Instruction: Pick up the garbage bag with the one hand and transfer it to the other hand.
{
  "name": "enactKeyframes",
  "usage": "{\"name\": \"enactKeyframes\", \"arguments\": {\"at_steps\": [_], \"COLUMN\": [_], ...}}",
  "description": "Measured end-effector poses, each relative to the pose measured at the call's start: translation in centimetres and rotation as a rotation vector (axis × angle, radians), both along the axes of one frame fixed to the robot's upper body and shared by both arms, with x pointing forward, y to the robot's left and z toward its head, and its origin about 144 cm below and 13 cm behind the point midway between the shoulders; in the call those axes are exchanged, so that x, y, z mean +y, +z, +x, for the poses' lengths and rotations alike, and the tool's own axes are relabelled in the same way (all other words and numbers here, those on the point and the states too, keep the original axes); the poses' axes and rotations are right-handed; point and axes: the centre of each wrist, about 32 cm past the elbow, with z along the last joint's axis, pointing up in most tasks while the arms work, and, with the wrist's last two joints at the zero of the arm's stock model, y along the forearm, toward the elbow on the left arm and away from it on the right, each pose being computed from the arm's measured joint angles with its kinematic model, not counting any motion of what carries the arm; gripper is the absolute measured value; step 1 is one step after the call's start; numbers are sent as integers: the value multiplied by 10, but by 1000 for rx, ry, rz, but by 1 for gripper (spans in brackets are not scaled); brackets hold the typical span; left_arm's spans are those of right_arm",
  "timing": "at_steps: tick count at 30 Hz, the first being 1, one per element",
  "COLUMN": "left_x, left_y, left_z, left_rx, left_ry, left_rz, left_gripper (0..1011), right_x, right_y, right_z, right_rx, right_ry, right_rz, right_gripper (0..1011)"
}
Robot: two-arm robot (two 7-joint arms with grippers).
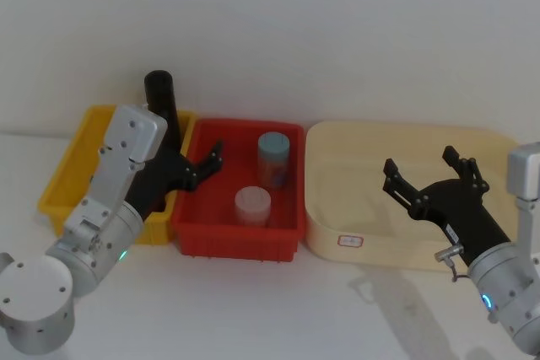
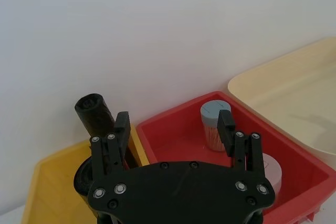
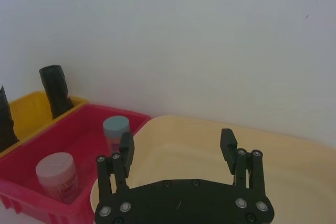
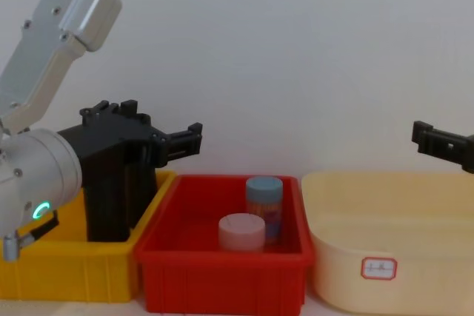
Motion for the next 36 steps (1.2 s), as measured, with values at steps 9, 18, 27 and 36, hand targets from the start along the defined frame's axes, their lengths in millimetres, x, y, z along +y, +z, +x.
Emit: {"name": "enactKeyframes", "arguments": {"at_steps": [9,18,27,36], "left_x": [0,0,0,-6], "left_y": [0,0,0,9], "left_z": [0,0,0,3], "left_rx": [0,0,0,5], "left_ry": [0,0,0,-1], "left_rz": [0,0,0,-2], "left_gripper": [1002,1002,1002,1002], "right_x": [0,0,0,0], "right_y": [0,0,0,2], "right_z": [0,0,0,2], "right_rx": [0,0,0,-2], "right_ry": [0,0,0,7], "right_rz": [0,0,0,-1], "right_gripper": [1001,1001,1001,1001]}}
